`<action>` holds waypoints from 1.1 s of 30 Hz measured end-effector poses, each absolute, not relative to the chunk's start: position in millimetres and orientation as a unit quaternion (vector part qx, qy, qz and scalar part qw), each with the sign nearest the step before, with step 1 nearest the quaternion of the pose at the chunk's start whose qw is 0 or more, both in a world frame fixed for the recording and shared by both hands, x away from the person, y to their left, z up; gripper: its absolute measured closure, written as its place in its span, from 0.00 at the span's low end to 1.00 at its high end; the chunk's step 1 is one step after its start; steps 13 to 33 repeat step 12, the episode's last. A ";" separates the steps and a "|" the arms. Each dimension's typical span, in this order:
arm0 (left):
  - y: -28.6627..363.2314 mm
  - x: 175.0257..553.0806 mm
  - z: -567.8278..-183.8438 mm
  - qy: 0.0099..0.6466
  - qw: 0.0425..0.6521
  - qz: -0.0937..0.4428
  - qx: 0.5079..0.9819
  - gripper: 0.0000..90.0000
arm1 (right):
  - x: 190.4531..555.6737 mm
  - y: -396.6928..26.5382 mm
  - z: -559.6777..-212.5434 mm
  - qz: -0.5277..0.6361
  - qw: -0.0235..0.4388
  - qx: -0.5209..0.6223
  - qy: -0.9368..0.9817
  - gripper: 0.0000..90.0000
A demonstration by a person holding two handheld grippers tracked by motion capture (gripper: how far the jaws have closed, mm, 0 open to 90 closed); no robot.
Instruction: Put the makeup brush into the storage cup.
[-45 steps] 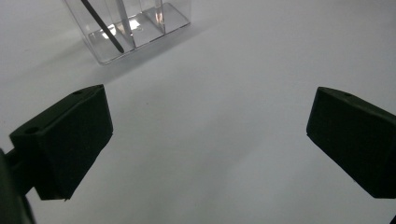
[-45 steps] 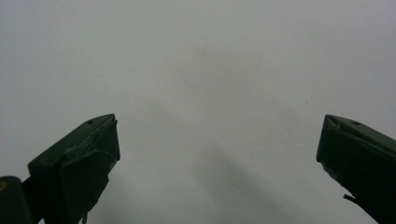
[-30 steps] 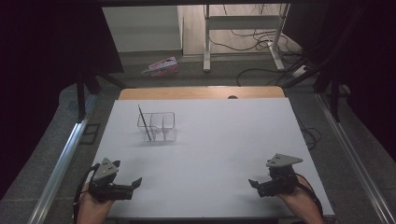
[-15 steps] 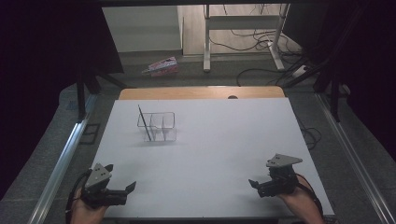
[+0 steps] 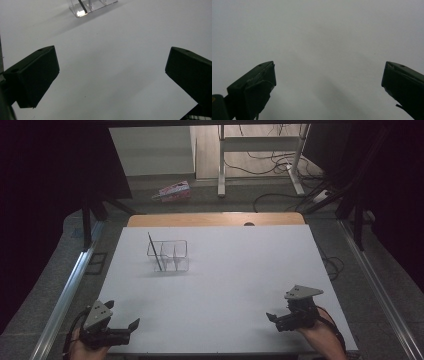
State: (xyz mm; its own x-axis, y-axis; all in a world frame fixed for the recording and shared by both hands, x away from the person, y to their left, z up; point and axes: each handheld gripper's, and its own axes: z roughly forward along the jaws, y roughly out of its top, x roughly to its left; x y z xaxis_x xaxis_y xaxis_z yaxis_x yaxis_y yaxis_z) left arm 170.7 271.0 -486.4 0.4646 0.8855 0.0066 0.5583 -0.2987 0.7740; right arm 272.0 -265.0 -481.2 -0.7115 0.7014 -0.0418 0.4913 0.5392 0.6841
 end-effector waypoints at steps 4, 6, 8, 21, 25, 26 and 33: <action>273.0 169.0 -488.4 0.470 0.362 0.219 0.775 0.00 | 271.8 -264.6 -481.2 0.333 0.159 0.344 0.864 0.00; 273.1 168.0 -489.4 0.471 0.359 0.217 0.776 0.00 | 271.7 -264.4 -481.2 0.332 0.160 0.343 0.864 0.00; 273.1 167.4 -490.4 0.471 0.357 0.214 0.777 0.00 | 271.6 -264.1 -481.3 0.331 0.159 0.343 0.864 0.00; 272.8 167.2 -490.8 0.472 0.354 0.215 0.779 0.00 | 272.0 -264.4 -481.9 0.331 0.158 0.343 0.865 0.00; 272.8 167.2 -490.8 0.472 0.354 0.215 0.779 0.00 | 272.0 -264.4 -481.9 0.331 0.158 0.343 0.865 0.00; 272.8 167.2 -490.8 0.472 0.354 0.215 0.779 0.00 | 272.0 -264.4 -481.9 0.331 0.158 0.343 0.865 0.00; 272.8 167.2 -490.8 0.472 0.354 0.215 0.779 0.00 | 272.0 -264.4 -481.9 0.331 0.158 0.343 0.865 0.00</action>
